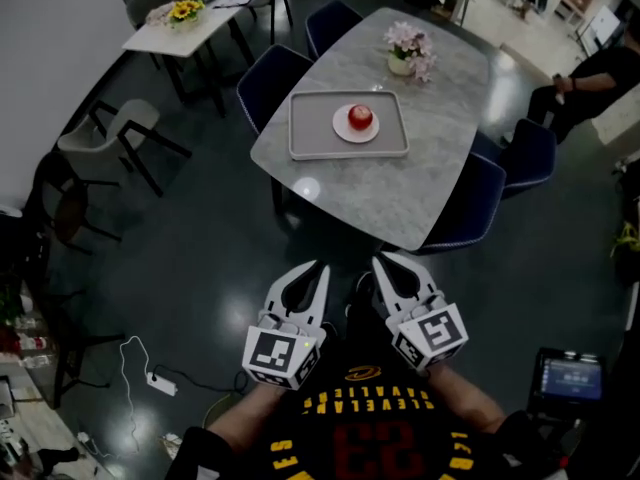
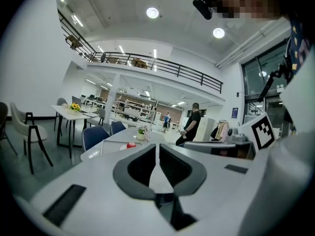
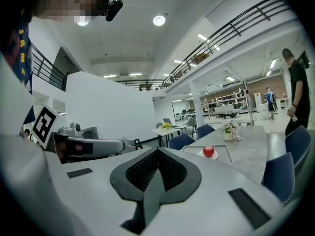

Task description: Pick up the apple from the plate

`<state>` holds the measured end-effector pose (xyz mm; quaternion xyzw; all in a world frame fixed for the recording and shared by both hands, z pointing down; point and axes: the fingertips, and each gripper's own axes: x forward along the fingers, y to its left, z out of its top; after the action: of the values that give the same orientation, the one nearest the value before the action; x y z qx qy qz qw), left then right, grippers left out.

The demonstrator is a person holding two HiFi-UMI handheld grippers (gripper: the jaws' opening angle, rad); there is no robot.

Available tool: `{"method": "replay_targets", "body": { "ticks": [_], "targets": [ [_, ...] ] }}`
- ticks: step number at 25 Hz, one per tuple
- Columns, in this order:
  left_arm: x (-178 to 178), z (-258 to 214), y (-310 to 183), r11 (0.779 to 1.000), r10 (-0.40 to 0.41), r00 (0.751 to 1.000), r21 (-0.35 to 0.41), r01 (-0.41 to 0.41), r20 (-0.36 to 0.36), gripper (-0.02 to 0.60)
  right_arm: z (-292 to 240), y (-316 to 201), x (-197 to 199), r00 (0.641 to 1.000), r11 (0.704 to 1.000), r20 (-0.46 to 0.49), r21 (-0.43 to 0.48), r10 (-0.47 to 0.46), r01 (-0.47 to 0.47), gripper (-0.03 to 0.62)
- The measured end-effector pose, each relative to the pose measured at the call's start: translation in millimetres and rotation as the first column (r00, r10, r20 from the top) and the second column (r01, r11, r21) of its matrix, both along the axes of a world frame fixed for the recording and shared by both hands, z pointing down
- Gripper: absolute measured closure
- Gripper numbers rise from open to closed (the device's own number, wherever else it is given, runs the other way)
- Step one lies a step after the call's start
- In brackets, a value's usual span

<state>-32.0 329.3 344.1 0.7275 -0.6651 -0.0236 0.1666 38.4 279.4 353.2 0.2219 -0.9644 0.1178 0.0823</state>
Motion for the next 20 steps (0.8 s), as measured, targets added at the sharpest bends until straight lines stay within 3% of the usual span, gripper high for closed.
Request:
{"method": "replay_targets", "body": {
  "ticks": [7,13,20],
  "targets": [
    [-24,-6,-57,0.998,-0.069,0.996,0.003,0.069,0.057,0.557,-3,-60,-28,0.996,0.997,0.047,0.023,-0.069,0.068,0.588],
    [-18,-9,-173,0.997,-0.072,0.996,-0.028,0.074,0.051,0.557,-4,-173,-28,0.995,0.995,0.043,-0.009,-0.095,0.096,0.588],
    [-11,-2,-185,0.995,-0.088,0.995,-0.033,0.090,0.056,0.557,11,-193,-14,0.997,0.997,0.038,-0.035,-0.071,0.072,0.588]
  ]
}}
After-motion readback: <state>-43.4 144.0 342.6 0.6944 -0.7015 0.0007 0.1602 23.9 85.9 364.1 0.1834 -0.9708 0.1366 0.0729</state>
